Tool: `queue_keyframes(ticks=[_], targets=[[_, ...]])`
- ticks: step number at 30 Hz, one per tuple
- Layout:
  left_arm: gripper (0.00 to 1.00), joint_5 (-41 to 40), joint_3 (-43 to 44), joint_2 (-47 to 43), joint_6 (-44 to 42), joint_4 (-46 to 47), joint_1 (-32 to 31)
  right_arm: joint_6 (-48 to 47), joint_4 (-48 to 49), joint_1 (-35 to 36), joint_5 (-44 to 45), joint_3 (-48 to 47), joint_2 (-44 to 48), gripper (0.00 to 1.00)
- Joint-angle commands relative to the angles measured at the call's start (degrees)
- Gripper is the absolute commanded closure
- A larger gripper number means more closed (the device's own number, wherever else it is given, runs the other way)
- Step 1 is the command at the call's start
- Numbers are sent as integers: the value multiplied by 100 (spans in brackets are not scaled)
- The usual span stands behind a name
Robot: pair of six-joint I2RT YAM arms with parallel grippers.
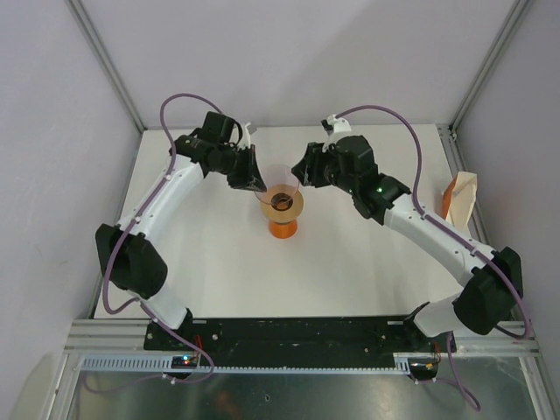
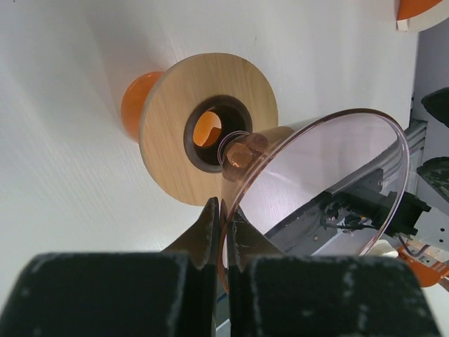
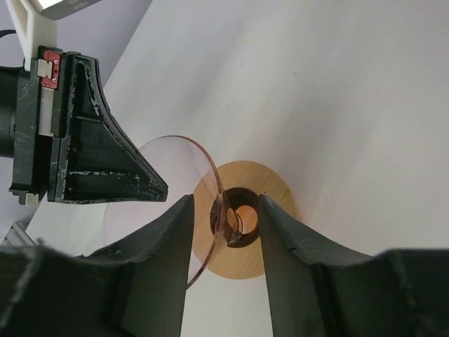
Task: Place the coffee filter in the dripper
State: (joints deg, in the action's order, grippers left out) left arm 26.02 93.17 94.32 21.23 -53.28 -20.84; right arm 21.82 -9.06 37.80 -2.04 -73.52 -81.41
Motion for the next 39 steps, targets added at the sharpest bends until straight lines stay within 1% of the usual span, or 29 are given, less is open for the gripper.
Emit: queue_keyframes(ticks=[1, 14, 22, 33, 39], targets=[[100, 14, -10, 30, 200, 94, 27, -36, 74, -13, 80, -242, -272, 56], [100, -67, 65, 256, 177, 90, 27, -73, 160, -24, -148, -268, -748, 71], [100, -64, 216, 371, 148, 94, 25, -142, 284, -25, -243, -269, -917, 83], [100, -187, -178, 486, -74, 137, 22, -669, 78, 69, -400, -260, -1206, 99], [100, -270, -662, 431, -295, 175, 26, -979, -164, 205, -311, -260, -1313, 100]])
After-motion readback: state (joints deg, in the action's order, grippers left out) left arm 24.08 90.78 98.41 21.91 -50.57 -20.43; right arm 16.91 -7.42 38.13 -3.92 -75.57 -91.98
